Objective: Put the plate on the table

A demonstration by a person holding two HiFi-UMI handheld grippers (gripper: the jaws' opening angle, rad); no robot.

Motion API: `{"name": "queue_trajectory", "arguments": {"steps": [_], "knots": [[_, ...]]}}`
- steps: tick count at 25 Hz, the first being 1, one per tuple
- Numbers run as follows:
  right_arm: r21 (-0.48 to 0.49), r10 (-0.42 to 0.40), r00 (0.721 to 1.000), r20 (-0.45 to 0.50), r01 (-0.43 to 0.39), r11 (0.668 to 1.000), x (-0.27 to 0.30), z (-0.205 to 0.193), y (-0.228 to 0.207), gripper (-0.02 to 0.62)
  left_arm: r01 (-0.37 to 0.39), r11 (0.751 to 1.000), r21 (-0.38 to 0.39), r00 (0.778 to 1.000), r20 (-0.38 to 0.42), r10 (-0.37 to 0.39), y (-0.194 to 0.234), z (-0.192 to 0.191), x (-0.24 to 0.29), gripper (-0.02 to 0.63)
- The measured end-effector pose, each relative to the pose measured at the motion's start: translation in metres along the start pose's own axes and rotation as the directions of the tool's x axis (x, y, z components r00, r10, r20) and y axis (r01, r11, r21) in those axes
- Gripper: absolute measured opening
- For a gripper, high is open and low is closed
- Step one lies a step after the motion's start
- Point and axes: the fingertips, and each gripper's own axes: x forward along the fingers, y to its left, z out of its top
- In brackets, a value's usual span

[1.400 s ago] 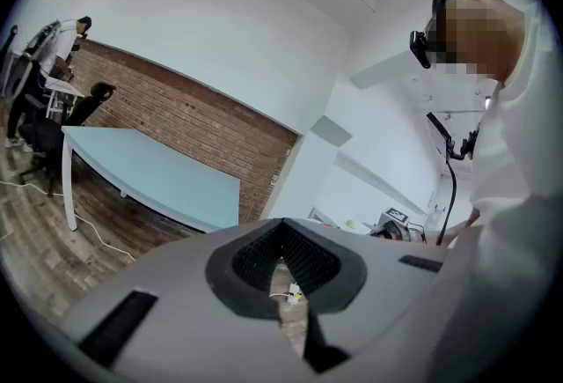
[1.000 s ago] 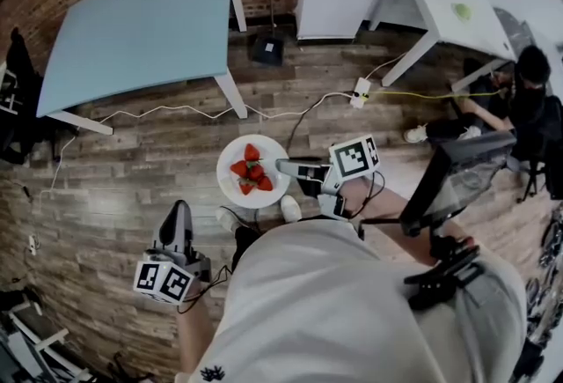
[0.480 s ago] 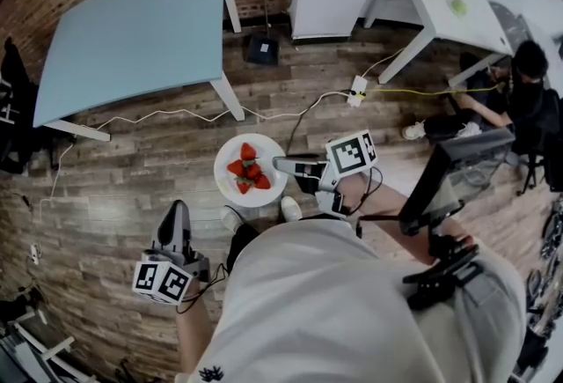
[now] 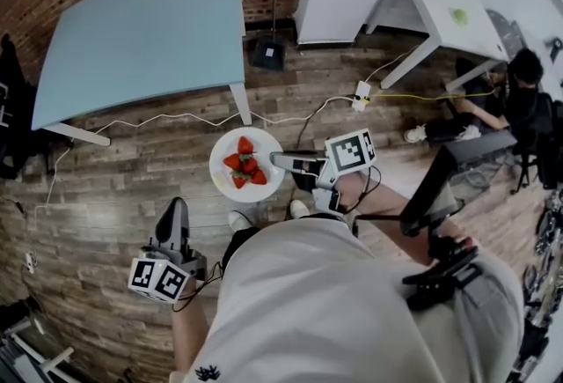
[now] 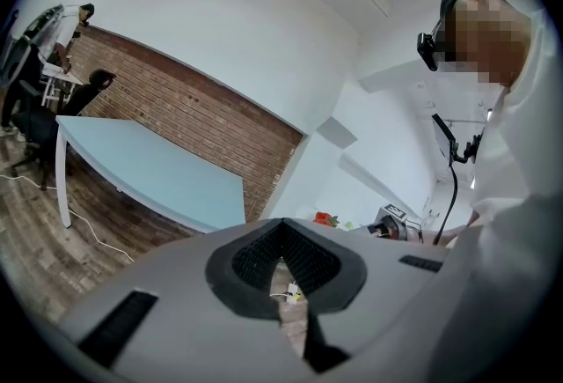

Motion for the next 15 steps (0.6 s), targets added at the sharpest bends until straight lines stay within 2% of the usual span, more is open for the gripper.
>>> {"name": "queue_trajectory", "arguments": {"steps": [7, 12, 15], "knots": [[0.009, -0.090, 0.996, 0.008, 0.090, 0.996, 0.069, -0.003, 0.015, 0.017, 0.042, 0.999, -0.006, 0.999, -0.003, -0.042, 0.052, 0.026, -0.029, 0.002], [-0.017, -0.086, 0.996, -0.003, 0.086, 0.996, 0.125, -0.012, 0.027, 0.017, 0.039, 0.999, -0.011, 0.999, -0.011, -0.039, 0.100, 0.028, -0.062, 0.002], [0.011, -0.100, 0.995, -0.004, 0.100, 0.995, 0.142, -0.012, 0.029, 0.017, 0.010, 1.000, -0.024, 1.000, -0.015, -0.010, 0.123, 0.035, -0.074, 0.002]]}}
